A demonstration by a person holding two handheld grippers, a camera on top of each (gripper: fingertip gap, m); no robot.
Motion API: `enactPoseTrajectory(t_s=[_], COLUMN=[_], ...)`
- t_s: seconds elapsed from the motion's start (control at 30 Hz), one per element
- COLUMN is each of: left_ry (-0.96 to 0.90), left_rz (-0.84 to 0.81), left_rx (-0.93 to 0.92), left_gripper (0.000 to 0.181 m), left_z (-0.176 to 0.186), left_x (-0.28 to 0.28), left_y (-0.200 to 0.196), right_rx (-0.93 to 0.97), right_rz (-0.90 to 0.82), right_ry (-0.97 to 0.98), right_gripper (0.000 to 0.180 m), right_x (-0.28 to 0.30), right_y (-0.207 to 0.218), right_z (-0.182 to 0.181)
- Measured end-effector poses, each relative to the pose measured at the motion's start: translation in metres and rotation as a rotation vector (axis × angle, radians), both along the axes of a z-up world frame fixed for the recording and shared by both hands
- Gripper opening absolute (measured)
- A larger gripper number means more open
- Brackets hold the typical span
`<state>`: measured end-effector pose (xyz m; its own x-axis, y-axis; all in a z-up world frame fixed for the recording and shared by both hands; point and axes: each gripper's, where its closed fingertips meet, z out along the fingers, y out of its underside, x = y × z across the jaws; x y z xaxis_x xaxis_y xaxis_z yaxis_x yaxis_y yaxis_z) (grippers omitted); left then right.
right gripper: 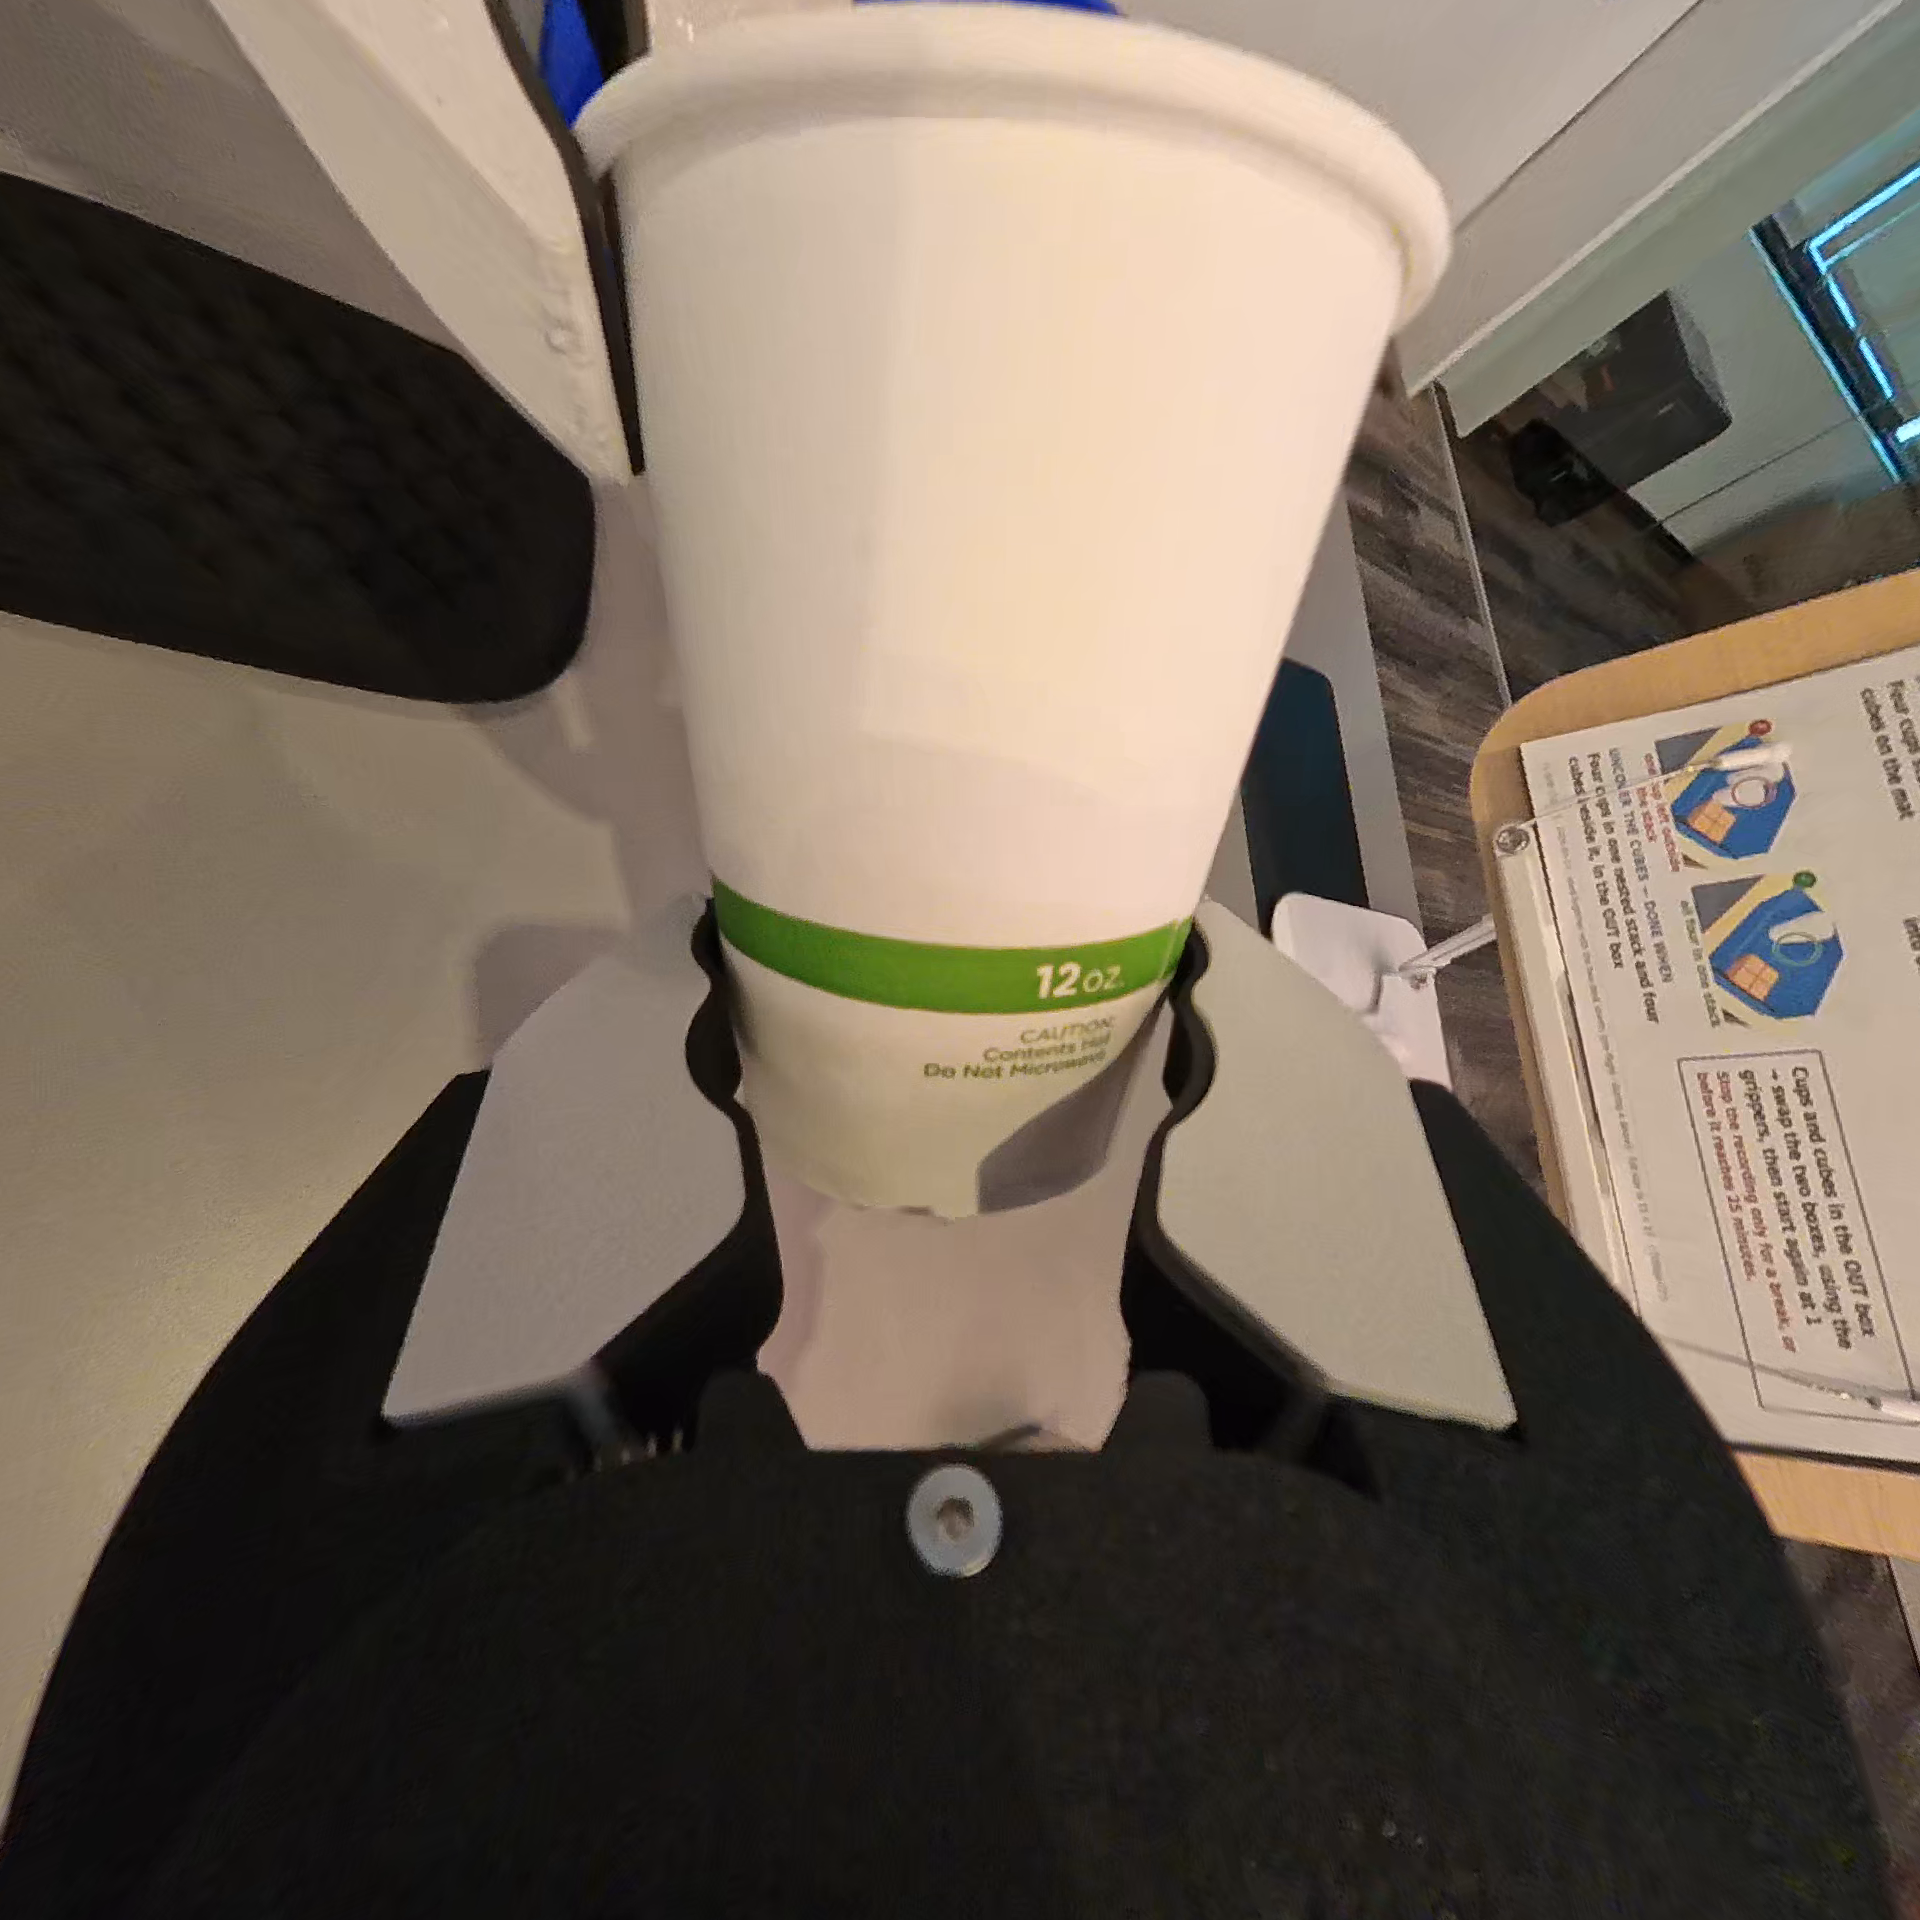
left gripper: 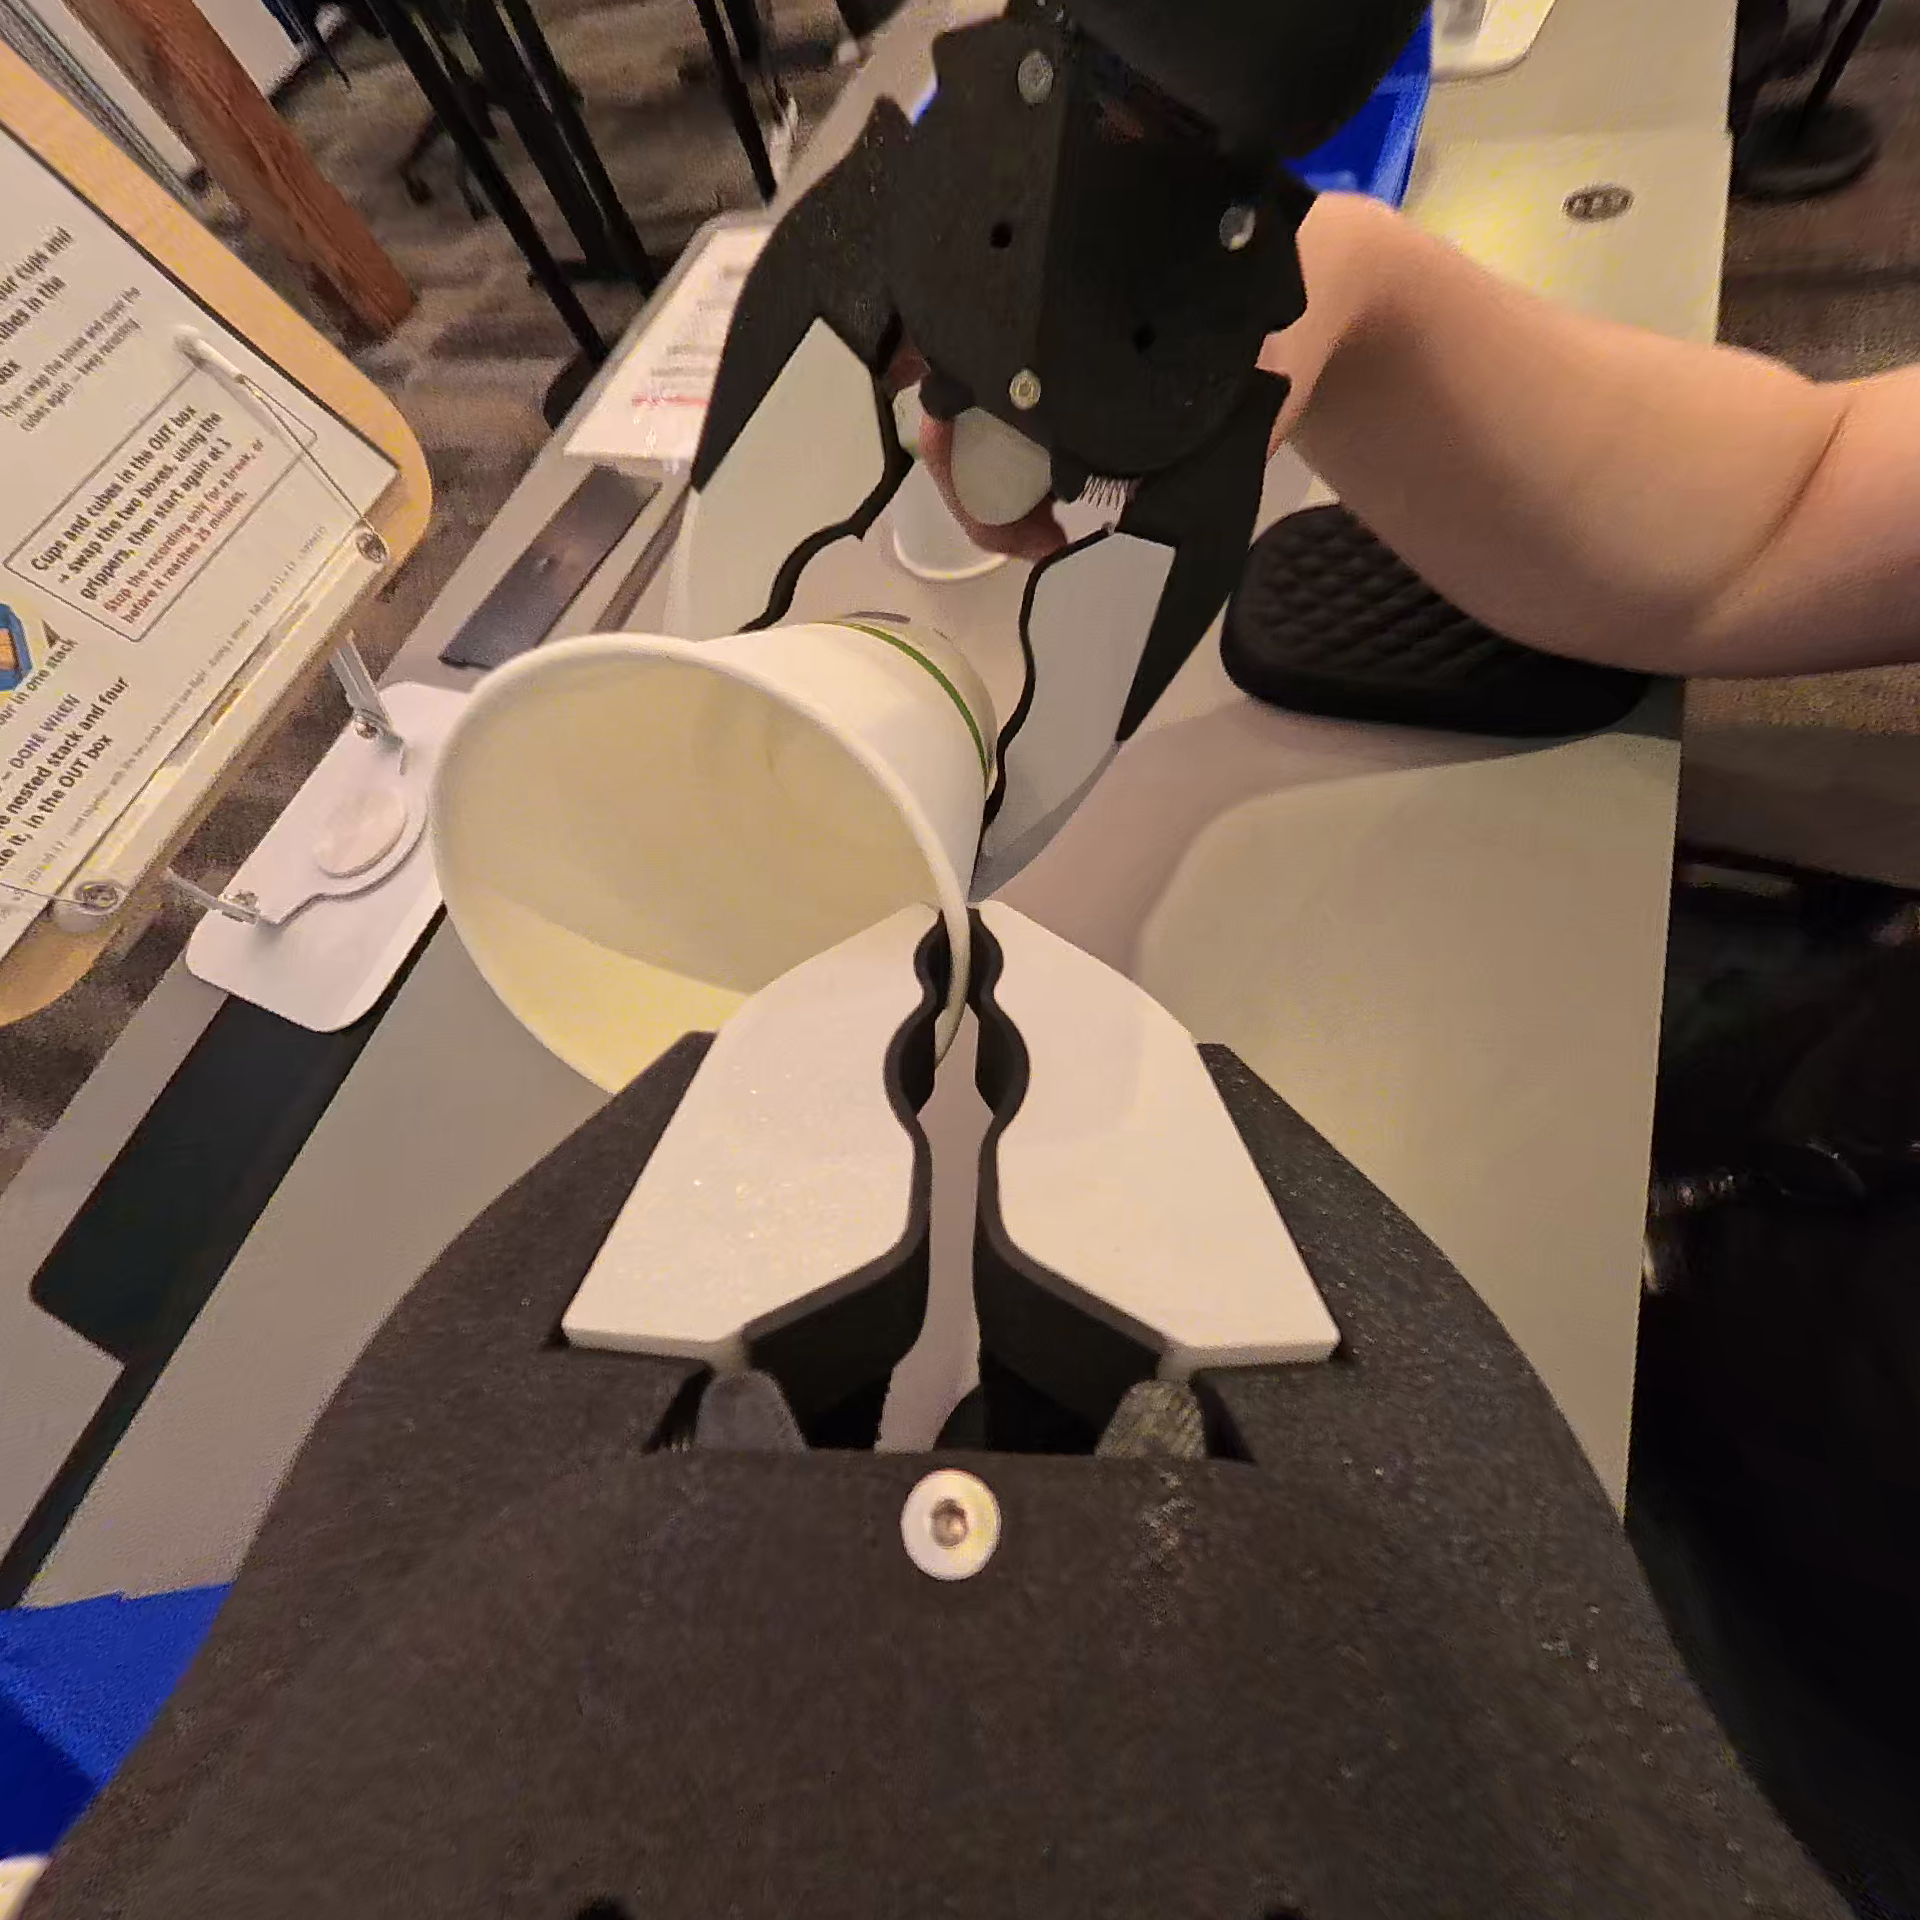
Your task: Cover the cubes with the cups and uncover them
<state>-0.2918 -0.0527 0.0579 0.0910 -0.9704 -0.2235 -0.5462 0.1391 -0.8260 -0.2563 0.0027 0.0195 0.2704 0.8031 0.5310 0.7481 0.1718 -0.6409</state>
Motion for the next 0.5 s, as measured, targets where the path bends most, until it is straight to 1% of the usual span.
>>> enactPoseTrajectory(t_s=[0.03,0.1,0.2,0.3,0.4,0.5], left_ry=[-0.037,-0.119,-0.253,-0.371,-0.473,-0.501], left_rz=[-0.006,-0.022,-0.050,-0.074,-0.115,-0.113], left_rx=[-0.012,-0.063,-0.151,-0.208,-0.264,-0.260], left_gripper=[0.001,0.001,0.001,0.001,0.001,0.001], left_z=[0.001,0.004,0.014,0.027,0.038,0.037], left_x=[-0.002,-0.007,-0.015,-0.025,-0.034,-0.039], left_y=[-0.003,-0.009,-0.018,-0.024,-0.033,-0.035], right_rx=[0.000,-0.011,0.007,0.046,0.113,0.181], right_rz=[0.022,0.072,0.140,0.219,0.310,0.361], right_ry=[0.014,0.053,0.106,0.175,0.336,0.443], right_gripper=[0.080,0.080,0.093,0.100,0.098,0.098], right_x=[-0.003,-0.009,-0.017,-0.024,-0.034,-0.039], right_y=[-0.003,-0.011,-0.020,-0.029,-0.040,-0.050], right_z=[0.002,0.006,0.015,0.024,0.048,0.067])
